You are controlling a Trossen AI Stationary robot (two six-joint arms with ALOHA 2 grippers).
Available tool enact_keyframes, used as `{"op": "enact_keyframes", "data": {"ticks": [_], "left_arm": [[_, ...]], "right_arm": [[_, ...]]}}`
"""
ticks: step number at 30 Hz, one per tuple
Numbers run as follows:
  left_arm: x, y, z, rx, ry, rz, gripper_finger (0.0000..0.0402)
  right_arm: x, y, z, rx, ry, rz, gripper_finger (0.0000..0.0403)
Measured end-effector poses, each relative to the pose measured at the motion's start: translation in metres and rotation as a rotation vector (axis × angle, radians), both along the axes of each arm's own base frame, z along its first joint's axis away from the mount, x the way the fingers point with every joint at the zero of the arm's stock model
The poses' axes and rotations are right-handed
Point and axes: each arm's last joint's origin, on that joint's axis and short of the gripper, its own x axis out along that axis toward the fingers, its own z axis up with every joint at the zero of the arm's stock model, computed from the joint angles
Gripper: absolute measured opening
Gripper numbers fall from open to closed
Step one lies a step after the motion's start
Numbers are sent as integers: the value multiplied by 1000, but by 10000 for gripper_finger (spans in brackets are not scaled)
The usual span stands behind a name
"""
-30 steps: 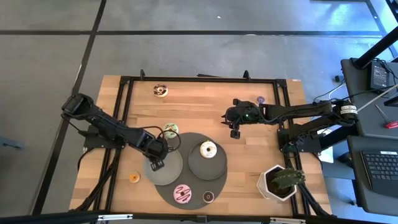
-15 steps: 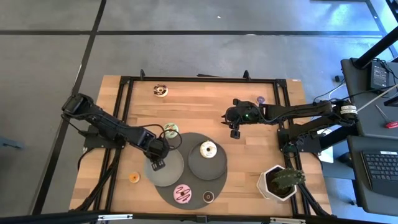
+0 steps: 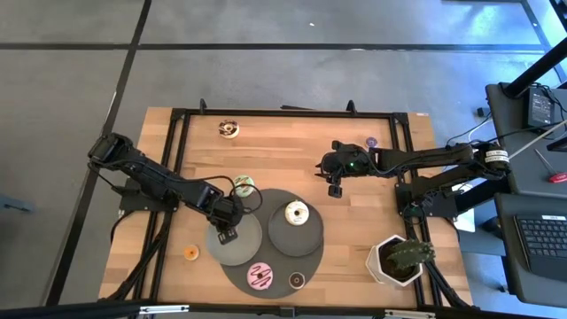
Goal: Pick & Place donuts
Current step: Put the small brown donut on the gray plate, then put the small orange donut on the gray plate
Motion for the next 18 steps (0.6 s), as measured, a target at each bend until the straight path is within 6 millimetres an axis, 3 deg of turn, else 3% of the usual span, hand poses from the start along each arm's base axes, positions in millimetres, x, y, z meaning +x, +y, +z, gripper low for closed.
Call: {"op": "enact_keyframes", "data": {"ticks": [13, 18], "left_arm": [[0, -1, -1, -21, 9, -5, 89], [-12, -8, 13, -63, 124, 43, 100]], "right_arm": [[0, 0, 0, 0, 0, 0, 132], [0, 0, 0, 0, 1, 0, 132]]}}
